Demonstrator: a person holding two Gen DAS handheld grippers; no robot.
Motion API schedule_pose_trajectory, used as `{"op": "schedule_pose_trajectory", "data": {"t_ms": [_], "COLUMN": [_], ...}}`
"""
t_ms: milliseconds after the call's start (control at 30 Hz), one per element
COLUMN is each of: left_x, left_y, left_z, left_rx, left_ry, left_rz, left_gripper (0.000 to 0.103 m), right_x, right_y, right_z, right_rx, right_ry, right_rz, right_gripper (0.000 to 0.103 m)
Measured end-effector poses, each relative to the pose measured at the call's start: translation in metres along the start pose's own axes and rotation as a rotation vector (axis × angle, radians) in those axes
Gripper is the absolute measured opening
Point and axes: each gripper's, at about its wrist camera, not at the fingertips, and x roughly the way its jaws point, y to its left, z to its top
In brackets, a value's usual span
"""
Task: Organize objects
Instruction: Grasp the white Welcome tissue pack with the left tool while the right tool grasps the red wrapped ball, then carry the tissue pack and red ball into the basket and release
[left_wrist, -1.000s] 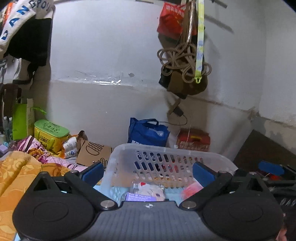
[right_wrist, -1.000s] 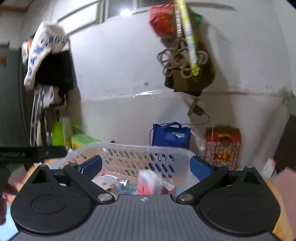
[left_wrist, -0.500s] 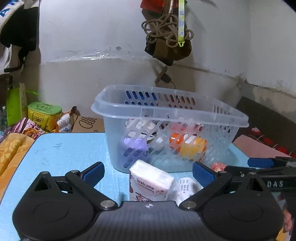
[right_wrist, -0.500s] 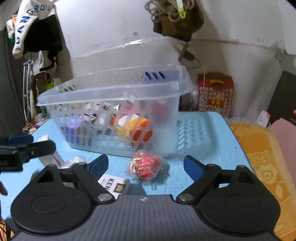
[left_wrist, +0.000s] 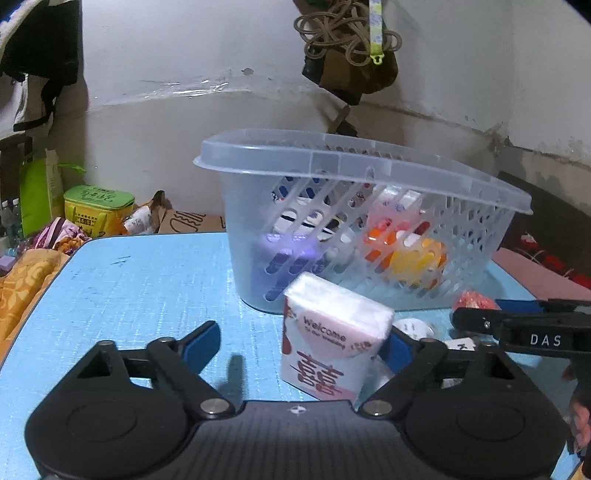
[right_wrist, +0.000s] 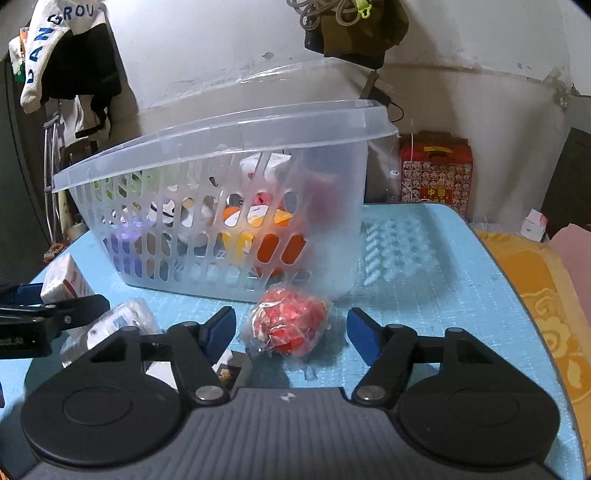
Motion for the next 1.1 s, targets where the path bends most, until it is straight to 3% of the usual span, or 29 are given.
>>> {"op": "schedule_pose_trajectory", "data": {"t_ms": [67, 200, 300, 667, 1100], "left_x": [-0.001, -0.004, -0.007, -0.022, -0.036], "left_y": [-0.002, -0.003, -0.003, 0.01, -0.005], "left_z": [0.0, -0.002, -0.004, -0.003, 0.003], "left_rx": [0.013, 0.023, 0.029, 0.012, 0.036], "left_ry": [-0.005, -0.019, -0.032, -0.068, -0.124], "left_rz": [-0.001, -0.018, 0.017, 0.034, -0.004], "left_gripper": [0.082, 0.055, 0.055, 0.055, 0.055], "right_x": [0.001, 0.003, 0.001, -0.003, -0.018], "right_y": [0.001, 0.005, 0.009, 0.009, 0.004], "right_z": [-0.001, -0.002, -0.005, -0.006, -0.006], "right_rx": [-0.005, -0.039, -0.063, -0.054, -0.078], "right_ry": [0.005, 0.015, 0.001, -0.033, -0.091], "right_rz": [0.0, 0.001, -0.003, 0.006, 0.011], "right_gripper": [0.068, 0.058, 0.052, 0.05, 0.048]}}
